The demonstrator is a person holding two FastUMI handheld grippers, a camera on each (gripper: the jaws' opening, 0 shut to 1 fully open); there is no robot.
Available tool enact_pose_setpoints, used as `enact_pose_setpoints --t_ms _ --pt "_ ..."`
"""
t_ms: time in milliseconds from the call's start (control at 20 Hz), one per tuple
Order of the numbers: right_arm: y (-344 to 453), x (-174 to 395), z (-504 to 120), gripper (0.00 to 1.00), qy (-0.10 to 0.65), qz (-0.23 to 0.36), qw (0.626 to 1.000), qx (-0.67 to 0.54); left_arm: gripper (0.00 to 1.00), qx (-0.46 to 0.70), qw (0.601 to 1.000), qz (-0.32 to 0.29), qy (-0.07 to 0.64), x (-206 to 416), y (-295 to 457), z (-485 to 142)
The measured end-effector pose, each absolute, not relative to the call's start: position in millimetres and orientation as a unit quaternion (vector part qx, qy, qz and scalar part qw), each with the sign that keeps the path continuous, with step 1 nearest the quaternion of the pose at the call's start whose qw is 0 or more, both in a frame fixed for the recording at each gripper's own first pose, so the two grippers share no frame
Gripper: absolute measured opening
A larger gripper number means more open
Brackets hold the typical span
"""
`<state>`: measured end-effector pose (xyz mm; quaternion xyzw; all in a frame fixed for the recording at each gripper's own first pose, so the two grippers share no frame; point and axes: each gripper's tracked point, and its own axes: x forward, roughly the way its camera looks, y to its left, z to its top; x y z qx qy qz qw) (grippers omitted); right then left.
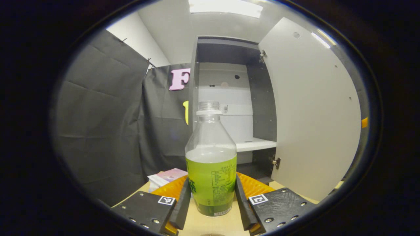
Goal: Open the cabinet door with the right hand, grasp the bottle in the cabinet with the left hand and place it on the coaster, then close the cabinet door with the right hand.
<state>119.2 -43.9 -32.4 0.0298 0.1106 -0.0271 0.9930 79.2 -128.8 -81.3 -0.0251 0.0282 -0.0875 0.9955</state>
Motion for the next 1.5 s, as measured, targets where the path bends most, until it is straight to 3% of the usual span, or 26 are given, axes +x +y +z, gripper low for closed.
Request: enact_pose_setpoints --t_ms 50,150,300,500,550,950,1000,1050,1250,1300,1350,1500 --pt "-42.6 119.7 -32.3 0.95 0.111 -0.027 0.993 0.03 0.61 -0.025 0.995 -0.088 0.03 74.4 -128.3 -89.1" --pt "-41.0 117.7 -31.0 0.95 0.109 -0.027 0.993 0.03 0.7 -0.028 0.995 -0.092 0.031 67.4 -127.7 -101.4" --pt "-38.5 115.1 -31.0 0.95 0.11 -0.029 0.993 0.029 0.61 -0.031 0.994 -0.094 0.043 55.5 -124.0 -128.4" --pt "-35.3 111.6 -36.8 0.95 0.121 -0.03 0.992 0.025 0.66 -0.027 0.993 -0.094 0.064 37.2 -120.2 -168.4" --pt "-34.1 111.1 -37.6 0.92 0.123 -0.03 0.992 0.023 0.66 -0.026 0.993 -0.095 0.069 32.7 -120.0 -177.7" --pt "-23.5 108.6 -50.0 0.95 0.142 -0.027 0.989 0.006 0.66 -0.015 0.988 -0.104 0.116 9.5 -127.7 -260.3" --pt "-21.8 108.3 -51.9 0.95 0.145 -0.025 0.989 0.006 0.7 -0.012 0.987 -0.104 0.119 6.2 -128.1 -268.7" --pt "-20.6 107.2 -52.6 0.95 0.148 -0.024 0.989 0.004 0.66 -0.008 0.987 -0.104 0.122 4.9 -128.8 -278.7" --pt "-17.4 108.1 -58.1 0.95 0.16 -0.021 0.987 0.0 0.66 -0.008 0.985 -0.101 0.141 4.4 -131.2 -307.3" --pt "-16.3 107.8 -57.2 0.96 0.16 -0.02 0.987 -0.002 0.71 -0.009 0.984 -0.099 0.147 3.7 -131.6 -312.8" --pt "-15.8 108.5 -56.8 0.92 0.159 -0.019 0.987 -0.004 0.71 -0.009 0.985 -0.098 0.145 1.2 -130.9 -313.6" --pt "-15.7 107.2 -57.8 0.96 0.16 -0.018 0.987 -0.007 0.67 0.001 0.984 -0.104 0.142 0.2 -133.8 -311.5"
